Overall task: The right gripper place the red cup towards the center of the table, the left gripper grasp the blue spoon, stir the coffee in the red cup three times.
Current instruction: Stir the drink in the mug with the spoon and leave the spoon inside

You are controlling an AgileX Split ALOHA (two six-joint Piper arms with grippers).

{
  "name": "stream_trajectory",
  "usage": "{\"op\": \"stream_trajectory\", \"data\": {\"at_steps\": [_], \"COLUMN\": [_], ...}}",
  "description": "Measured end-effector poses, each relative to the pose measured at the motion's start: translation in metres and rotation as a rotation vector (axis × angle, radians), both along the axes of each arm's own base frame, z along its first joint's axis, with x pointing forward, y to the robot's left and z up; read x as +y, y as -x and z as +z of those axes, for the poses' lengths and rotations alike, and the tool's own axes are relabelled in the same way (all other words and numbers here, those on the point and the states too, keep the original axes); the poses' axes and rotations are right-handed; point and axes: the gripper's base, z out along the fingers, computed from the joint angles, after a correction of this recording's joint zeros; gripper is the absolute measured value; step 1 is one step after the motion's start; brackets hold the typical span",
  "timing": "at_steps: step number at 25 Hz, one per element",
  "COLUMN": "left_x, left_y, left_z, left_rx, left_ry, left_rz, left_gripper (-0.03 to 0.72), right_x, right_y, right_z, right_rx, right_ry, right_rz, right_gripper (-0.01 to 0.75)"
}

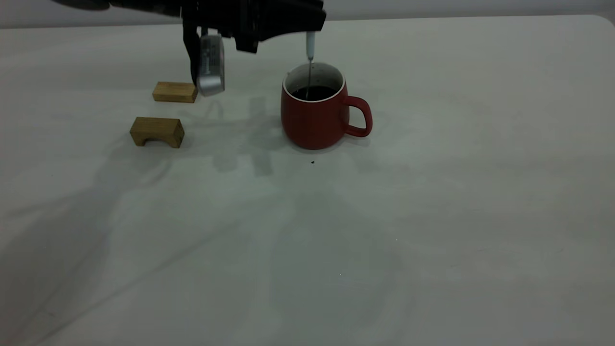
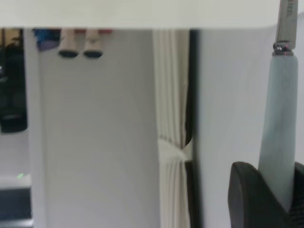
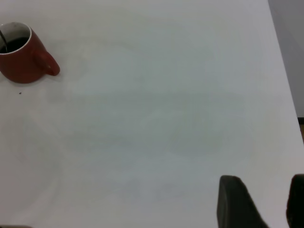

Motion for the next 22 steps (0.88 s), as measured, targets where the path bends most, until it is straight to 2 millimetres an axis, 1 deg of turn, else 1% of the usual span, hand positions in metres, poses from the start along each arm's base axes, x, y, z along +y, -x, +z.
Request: {"op": "stream_trajectory", "data": {"at_steps": [3, 6, 13, 18, 20, 22], "left_x": [0.002, 0.002, -0.002, -0.003, -0.003, -0.002], "left_y": [-0.004, -0.006, 0.000, 0.005, 0.006, 0.006], "left_z": [-0.003, -0.005, -0.026, -0.027, -0.028, -0.027], "left_rx": [-0.039, -0.063, -0.010, 0.049, 0.077, 0.067], "left_ry": [-0.042, -0.016, 0.069, 0.107, 0.089, 0.051], "left_rz": [0.033, 0.053, 0.000, -0.030, -0.039, -0.041], "left_gripper": [0.180, 0.180, 0.180, 0.180, 0.180, 0.180], "right_x": [0.000, 0.000, 0.000, 0.000, 0.000, 0.000], "right_y": [0.000, 0.000, 0.000, 0.000, 0.000, 0.000], "right_z": [0.000, 0.000, 0.000, 0.000, 0.000, 0.000], "right_rx": [0.000, 0.000, 0.000, 0.000, 0.000, 0.000], "right_ry": [0.000, 0.000, 0.000, 0.000, 0.000, 0.000], "right_rz": [0.000, 0.000, 0.000, 0.000, 0.000, 0.000], "right_gripper": [0.302, 0.302, 0.302, 0.302, 0.302, 0.302]}}
